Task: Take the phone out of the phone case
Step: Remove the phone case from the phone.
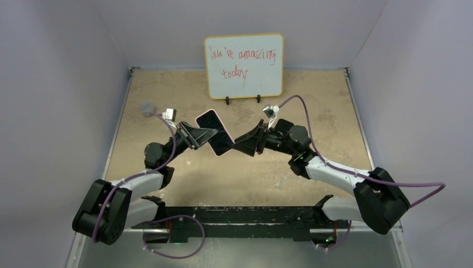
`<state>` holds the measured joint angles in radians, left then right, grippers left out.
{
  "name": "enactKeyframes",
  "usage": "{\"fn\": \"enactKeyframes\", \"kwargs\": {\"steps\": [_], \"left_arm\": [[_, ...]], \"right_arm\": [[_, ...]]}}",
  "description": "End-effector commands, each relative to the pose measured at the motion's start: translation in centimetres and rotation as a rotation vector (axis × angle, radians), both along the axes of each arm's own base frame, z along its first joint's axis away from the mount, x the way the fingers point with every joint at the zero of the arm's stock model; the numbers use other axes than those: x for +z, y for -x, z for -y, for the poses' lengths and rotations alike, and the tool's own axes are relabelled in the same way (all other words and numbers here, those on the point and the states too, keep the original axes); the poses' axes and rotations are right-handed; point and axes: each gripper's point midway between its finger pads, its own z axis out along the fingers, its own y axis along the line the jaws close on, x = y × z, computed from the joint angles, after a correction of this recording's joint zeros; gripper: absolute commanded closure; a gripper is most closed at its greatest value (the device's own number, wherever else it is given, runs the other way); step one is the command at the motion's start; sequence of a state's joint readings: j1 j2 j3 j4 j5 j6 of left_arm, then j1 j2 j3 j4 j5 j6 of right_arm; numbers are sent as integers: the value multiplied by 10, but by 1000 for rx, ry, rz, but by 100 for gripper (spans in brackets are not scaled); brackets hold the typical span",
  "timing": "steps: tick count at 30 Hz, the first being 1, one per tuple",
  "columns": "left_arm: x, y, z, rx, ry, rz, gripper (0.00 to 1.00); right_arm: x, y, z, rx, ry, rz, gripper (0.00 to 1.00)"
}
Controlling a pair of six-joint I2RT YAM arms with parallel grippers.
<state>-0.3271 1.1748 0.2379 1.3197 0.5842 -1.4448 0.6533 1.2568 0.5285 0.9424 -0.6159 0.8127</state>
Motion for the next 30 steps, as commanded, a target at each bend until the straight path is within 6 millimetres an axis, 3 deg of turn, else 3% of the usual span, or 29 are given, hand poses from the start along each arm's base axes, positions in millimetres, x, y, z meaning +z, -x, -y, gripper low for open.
{"fn": "enactKeyframes", "kwargs": {"steps": [1,6,20,30], "left_arm": [[40,6,-7,17,82,123,100],[41,8,-4,-9,76,125,100],[45,1,-4,-12,68,128,100],[45,7,9,-129,24,143,100]], "right_arm": [[27,2,-1,18,-95,75,43],[30,11,-4,84,-122,72,55],[30,19,-5,144,-103,86,65],[35,18,-8,160,-88,131,97]]}}
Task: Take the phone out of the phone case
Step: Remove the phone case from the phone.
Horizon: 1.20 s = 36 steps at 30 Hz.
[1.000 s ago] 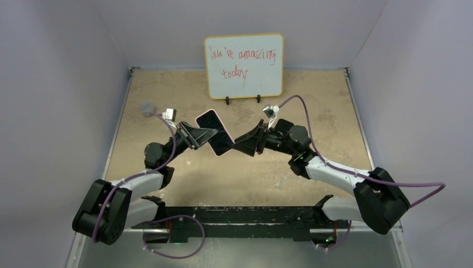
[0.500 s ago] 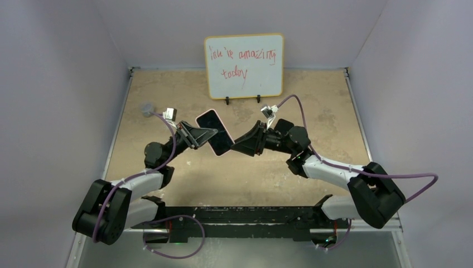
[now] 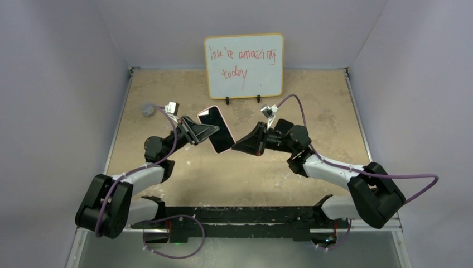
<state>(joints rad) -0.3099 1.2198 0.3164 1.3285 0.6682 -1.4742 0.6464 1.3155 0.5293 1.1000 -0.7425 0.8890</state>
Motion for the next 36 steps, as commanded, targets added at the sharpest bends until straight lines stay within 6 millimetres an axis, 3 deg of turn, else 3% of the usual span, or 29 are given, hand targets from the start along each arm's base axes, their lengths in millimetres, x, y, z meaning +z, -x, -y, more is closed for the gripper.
{"fn": "enactKeyframes", "kwargs": {"steps": [1,13,19,30,36], "left_arm": [[29,11,4,-74,26,113,100],[19,28,16,-264,-47,106,100],[24,27,20,-300,-59,128,100],[15,35,24,-383,-52,111,100],[17,42,31,-435,-21,123,100]], "right_arm": [[26,2,-4,36,-30,123,99],[29,-4,-10,69,47,247,100],[21,-18,-13,51,153,310,100],[35,-34,-22,65,196,434,100],[30,-46,-30,39,255,468,100]]}}
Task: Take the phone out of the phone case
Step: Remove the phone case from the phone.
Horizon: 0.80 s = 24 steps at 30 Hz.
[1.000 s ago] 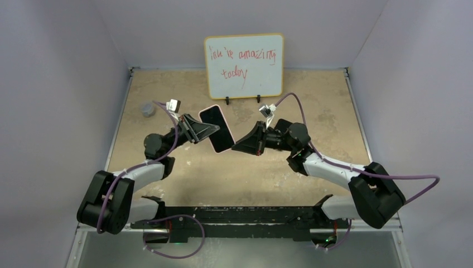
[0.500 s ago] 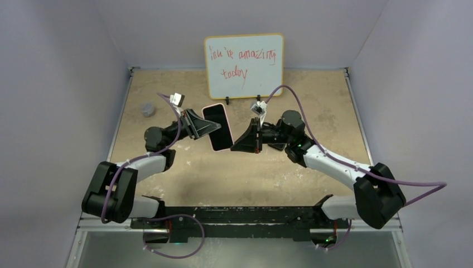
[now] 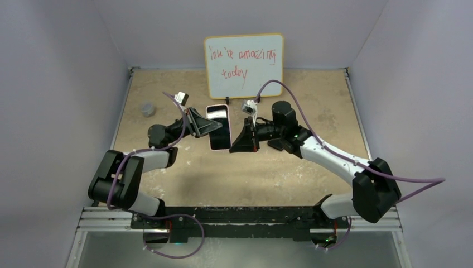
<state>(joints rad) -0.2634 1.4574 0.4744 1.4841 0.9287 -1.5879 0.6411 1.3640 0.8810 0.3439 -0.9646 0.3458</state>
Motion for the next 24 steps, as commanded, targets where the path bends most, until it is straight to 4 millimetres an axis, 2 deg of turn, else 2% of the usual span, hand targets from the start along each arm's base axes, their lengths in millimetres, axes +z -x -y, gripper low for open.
{"fn": "enactKeyframes", "kwargs": {"steps": [1,8,13,16,19,24], "left_arm": [[19,50,18,-221,39,105,100],[20,46,20,-221,60,103,100],[21,29,22,-143,17,115,100],[24,18,19,-56,-43,138,100],[24,3,14,53,-111,159,100],[22,-12,7,141,-53,83,100]], "right_arm": [[42,-49,-23,-153,-57,321,100],[29,-68,-26,-267,24,378,100],[23,-70,-19,-333,37,325,98],[14,-64,-11,-368,42,267,85],[5,-60,-1,-425,31,214,67],[3,-44,7,-497,-87,120,49]]}}
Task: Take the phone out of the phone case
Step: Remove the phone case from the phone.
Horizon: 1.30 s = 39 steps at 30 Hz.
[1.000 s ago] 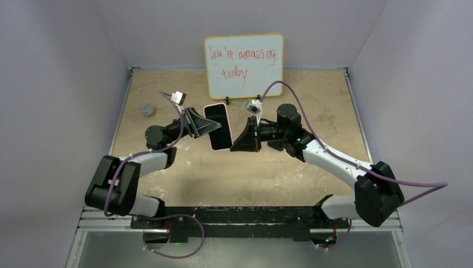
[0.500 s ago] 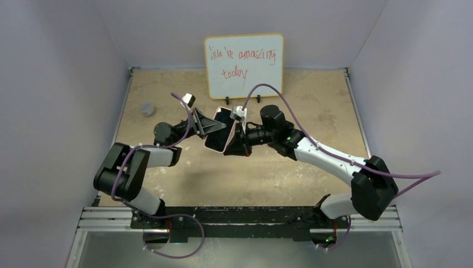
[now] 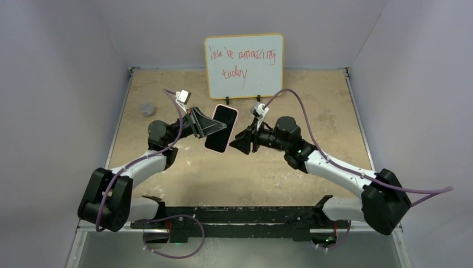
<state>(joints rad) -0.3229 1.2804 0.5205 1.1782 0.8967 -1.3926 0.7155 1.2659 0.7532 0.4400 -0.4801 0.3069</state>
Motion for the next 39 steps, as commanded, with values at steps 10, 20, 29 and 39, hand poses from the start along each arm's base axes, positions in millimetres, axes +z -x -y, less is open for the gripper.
{"fn": "enactKeyframes", "kwargs": {"steps": [10,20,29,39], "left_arm": [[11,-53,-37,426,32,-50,100],[11,-38,-59,517,151,-87,100],[26,-28,-63,518,174,-46,100],[31,-20,-61,484,207,-32,100]], "right_arm": [[37,33,-10,-152,-419,-39,29],[60,35,-27,-141,-665,-142,26],[73,26,-38,-130,-751,-181,30],[81,22,-54,-86,-795,-209,51]]}}
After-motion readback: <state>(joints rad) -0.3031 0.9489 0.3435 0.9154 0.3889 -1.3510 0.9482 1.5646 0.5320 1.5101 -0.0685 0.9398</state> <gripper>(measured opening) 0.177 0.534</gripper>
